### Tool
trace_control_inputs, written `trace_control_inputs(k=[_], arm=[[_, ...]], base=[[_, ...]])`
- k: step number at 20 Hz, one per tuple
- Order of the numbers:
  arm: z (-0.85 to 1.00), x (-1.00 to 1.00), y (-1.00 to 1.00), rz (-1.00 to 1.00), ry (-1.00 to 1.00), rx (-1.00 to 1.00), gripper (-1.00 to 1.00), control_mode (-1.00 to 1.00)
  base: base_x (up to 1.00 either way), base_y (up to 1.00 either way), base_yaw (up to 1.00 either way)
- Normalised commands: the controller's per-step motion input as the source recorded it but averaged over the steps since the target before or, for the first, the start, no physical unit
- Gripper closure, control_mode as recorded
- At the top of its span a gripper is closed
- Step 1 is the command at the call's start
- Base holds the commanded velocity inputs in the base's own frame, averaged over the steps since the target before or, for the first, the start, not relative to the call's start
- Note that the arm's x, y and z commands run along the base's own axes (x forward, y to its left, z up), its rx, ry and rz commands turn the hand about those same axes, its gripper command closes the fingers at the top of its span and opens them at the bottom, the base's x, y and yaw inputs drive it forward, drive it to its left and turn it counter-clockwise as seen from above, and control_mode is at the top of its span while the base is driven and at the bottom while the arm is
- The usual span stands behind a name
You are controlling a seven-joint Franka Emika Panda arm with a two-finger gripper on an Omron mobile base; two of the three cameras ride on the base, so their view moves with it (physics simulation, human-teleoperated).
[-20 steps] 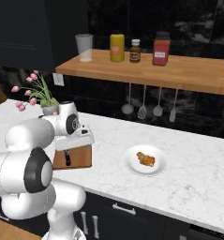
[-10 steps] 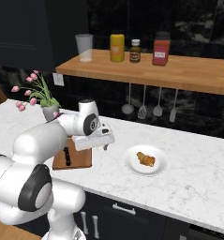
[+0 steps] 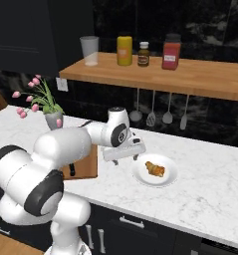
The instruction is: Pick up the knife from the drawer and place it on the cutting board. Then place the meat from the plate to the cutting board.
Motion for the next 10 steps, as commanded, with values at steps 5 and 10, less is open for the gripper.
trace_control_inputs(k=[5,10], arm=[[0.0,0.31,-0.85,-0.03,0.0,0.0,-1.0,-1.0],[0.0,0.02,-0.72,-0.02,0.0,0.02,-1.0,-1.0]], base=[[0.0,0.0,0.0],[0.0,0.0,0.0]])
